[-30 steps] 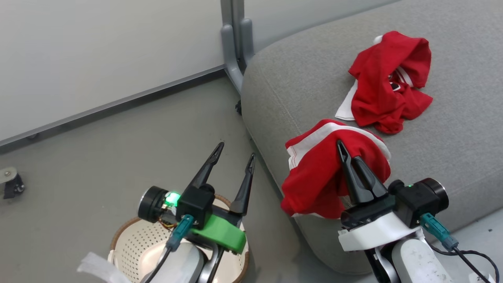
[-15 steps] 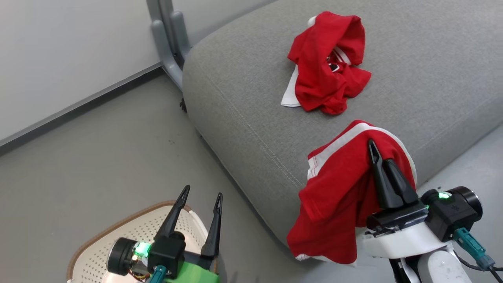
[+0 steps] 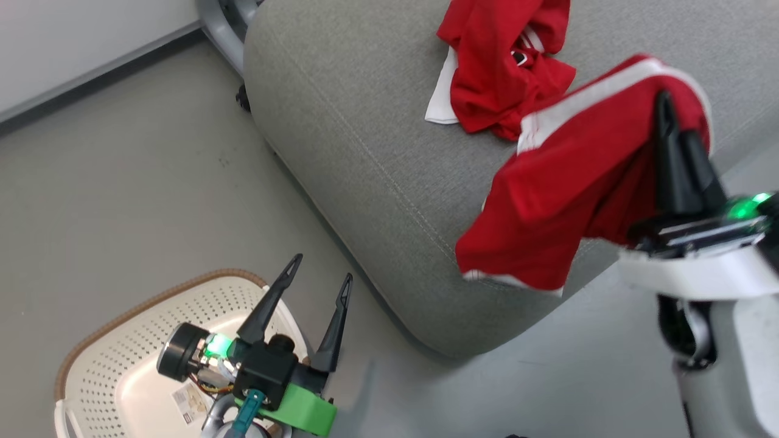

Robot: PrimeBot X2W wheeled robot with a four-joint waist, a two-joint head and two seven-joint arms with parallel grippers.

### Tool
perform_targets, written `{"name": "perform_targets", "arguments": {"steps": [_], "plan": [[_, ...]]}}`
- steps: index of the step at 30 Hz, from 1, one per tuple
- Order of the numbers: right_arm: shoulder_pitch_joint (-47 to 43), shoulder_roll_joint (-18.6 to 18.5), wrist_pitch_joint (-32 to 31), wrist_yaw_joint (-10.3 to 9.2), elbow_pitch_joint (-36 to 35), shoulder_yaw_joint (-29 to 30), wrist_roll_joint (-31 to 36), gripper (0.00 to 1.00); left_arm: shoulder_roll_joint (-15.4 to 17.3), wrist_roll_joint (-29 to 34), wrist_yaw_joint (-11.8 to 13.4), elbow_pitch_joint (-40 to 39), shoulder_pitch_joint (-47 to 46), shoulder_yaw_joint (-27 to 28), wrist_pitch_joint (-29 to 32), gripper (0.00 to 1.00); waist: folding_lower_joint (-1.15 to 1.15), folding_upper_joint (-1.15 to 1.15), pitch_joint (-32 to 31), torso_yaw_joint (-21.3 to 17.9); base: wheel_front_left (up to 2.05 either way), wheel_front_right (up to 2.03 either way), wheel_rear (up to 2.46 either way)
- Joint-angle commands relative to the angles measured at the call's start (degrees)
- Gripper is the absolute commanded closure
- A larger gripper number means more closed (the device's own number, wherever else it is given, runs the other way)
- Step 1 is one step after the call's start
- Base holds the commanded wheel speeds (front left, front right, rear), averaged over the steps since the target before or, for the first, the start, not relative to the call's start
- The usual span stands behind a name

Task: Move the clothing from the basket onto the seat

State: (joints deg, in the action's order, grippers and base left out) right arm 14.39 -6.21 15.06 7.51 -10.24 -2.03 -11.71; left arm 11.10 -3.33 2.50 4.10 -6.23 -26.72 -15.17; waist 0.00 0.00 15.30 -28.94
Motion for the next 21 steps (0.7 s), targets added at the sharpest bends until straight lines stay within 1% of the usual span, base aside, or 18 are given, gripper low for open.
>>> {"name": "perform_targets", "arguments": {"steps": [1, 4, 6, 10, 12, 14, 15, 16, 18, 19, 20, 21], "plan": [[3.6, -1.3, 0.2, -0.06, 0.4, 1.3, -1.2, 1.00, 0.6, 0.5, -0.2, 0.0, -2.0, 0.1, 0.0, 0.00, 0.00, 0.00, 8.1, 5.1, 0.00, 0.00, 0.00], [12.2, -6.7, 0.2, -0.04, 2.3, 3.3, -3.1, 1.00, 1.1, 2.0, -0.1, 0.1, -4.3, 0.0, 0.0, 0.00, 0.00, 0.00, 12.0, 7.3, 0.00, 0.00, 0.00], [17.8, -10.2, 0.2, -0.04, 4.3, 5.7, -3.9, 1.00, 1.2, 2.6, -0.1, 0.1, -5.9, -0.1, 0.0, 0.00, 0.00, 0.00, 14.4, 8.9, 0.00, 0.00, 0.00], [26.7, -16.0, 0.2, -0.04, 9.4, 10.2, -5.1, 1.00, 0.8, 3.2, -0.2, -0.2, -8.4, -0.4, 0.0, 0.00, 0.00, 0.00, 18.4, 12.3, 0.00, 0.00, 0.00], [31.2, -19.1, 0.2, -0.04, 14.1, 12.0, -6.0, 1.00, 0.5, 3.5, 0.0, -0.6, -9.8, -0.5, 0.0, 0.00, 0.00, 0.00, 20.6, 14.3, 0.00, 0.00, 0.00], [34.2, -21.9, 0.2, -0.04, 18.5, 12.1, -6.4, 1.00, 0.2, 3.8, 0.1, -0.9, -10.9, -0.7, 0.0, 0.00, 0.00, 0.00, 22.4, 16.1, 0.00, 0.00, 0.00], [36.2, -23.3, 0.1, -0.04, 23.8, 11.9, -7.4, 1.00, -0.1, 4.0, 0.3, -0.9, -11.7, -0.8, 0.1, 0.00, 0.00, 0.00, 23.9, 17.7, 0.00, 0.00, 0.00], [36.9, -23.8, 0.1, -0.04, 27.0, 11.6, -8.1, 1.00, -0.3, 4.1, 0.4, -0.9, -12.1, -1.0, 0.0, 0.00, 0.00, 0.00, 24.5, 18.5, 0.00, 0.00, 0.00], [38.3, -24.8, 0.1, -0.04, 31.3, 11.4, -8.6, 1.00, -0.7, 4.0, 0.6, -1.0, -12.7, -1.2, 0.0, 0.00, 0.00, 0.00, 25.2, 19.7, 0.00, 0.00, 0.00], [38.8, -25.1, 0.1, -0.04, 33.6, 11.1, -8.9, 0.95, -0.9, 3.9, 0.6, -1.0, -13.0, -1.4, 0.1, 0.00, 0.00, 0.00, 25.5, 20.4, 0.00, 0.00, 0.00], [39.1, -25.0, 0.1, -0.04, 35.0, 10.8, -9.1, 0.81, -0.9, 3.8, 0.6, -1.0, -13.1, -1.5, 0.0, 0.00, 0.00, 0.00, 25.7, 20.9, 0.00, 0.00, 0.00], [39.3, -24.9, 0.1, -0.04, 36.4, 10.5, -9.4, 0.56, -1.2, 3.7, 0.9, -1.0, -13.2, -1.6, 0.0, 0.00, 0.00, 0.00, 25.7, 21.4, 0.00, 0.00, 0.00]]}}
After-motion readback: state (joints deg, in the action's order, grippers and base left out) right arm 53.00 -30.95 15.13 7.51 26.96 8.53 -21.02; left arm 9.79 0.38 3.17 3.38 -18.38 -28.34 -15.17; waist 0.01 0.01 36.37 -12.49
